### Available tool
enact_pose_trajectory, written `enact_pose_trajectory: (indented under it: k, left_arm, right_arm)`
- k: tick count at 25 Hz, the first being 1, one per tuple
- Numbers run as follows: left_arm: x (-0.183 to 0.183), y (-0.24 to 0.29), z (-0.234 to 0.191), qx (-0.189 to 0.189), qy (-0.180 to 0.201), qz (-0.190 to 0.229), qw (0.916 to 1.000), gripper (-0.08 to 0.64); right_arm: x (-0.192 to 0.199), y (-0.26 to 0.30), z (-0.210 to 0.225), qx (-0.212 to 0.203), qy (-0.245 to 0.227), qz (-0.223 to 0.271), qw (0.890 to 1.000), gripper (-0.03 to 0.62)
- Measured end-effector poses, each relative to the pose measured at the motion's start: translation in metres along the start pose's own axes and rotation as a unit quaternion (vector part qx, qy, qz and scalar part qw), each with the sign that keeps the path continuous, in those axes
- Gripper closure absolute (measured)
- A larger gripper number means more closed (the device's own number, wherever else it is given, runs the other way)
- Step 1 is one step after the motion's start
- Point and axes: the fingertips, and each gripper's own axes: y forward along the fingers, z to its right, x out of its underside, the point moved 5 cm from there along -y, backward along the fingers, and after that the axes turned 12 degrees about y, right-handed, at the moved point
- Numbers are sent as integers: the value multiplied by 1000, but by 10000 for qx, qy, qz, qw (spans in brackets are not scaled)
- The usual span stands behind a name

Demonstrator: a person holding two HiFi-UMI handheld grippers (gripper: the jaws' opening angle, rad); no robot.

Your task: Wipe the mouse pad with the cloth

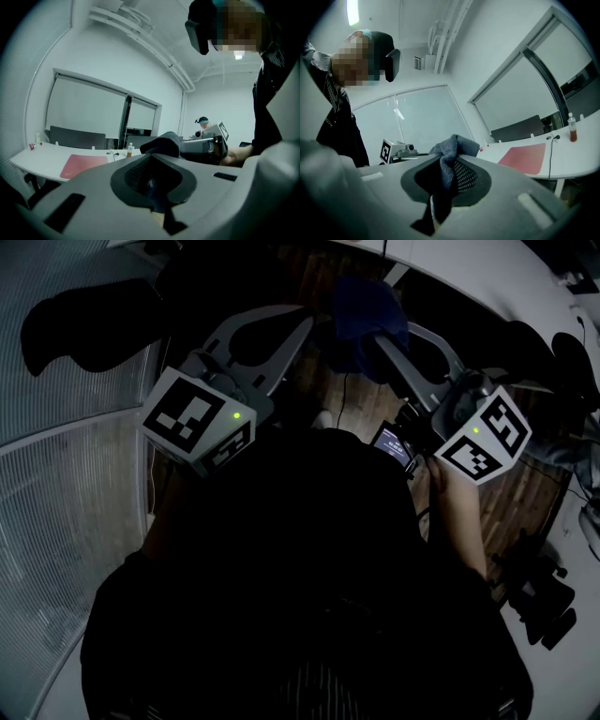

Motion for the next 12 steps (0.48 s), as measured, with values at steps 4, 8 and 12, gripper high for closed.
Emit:
enact_pose_trajectory:
  k: [4,8,12]
  left_arm:
    - [-6,14,7,124,-291,138,9994,554]
    - [14,30,-13,-25,-511,-10,9987,554]
    - [45,43,-29,211,-387,-282,9986,554]
  right_arm:
    - [2,-11,8,-172,136,107,9997,555]
    - [16,-19,42,-53,326,13,9995,555]
    - [39,-14,71,182,405,-133,9989,555]
